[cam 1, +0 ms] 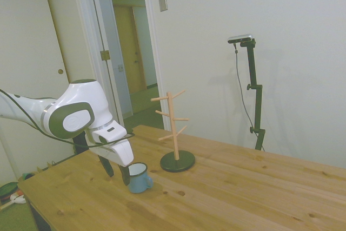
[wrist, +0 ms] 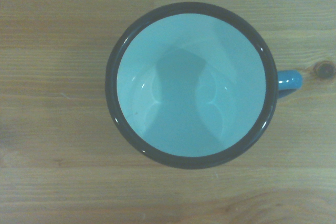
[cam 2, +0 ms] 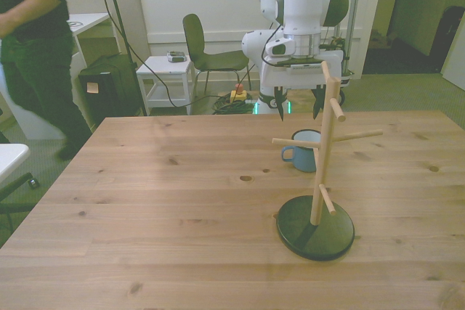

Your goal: Hang the mug

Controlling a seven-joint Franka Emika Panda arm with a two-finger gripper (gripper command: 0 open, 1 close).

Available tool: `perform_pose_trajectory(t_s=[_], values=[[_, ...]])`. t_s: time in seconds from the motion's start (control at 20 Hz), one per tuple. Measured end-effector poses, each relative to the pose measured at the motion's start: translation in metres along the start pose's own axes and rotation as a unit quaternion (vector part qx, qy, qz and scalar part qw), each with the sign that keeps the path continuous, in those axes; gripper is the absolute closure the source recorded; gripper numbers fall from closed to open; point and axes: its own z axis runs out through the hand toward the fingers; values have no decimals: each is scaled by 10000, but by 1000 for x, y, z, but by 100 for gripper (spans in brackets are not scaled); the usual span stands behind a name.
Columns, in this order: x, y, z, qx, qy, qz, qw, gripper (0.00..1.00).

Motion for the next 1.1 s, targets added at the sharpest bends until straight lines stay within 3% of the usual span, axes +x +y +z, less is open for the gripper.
perform_pose_trajectory(t_s=[1.1], values=[[0,-44,-3,-134,171,-579,9981,0]])
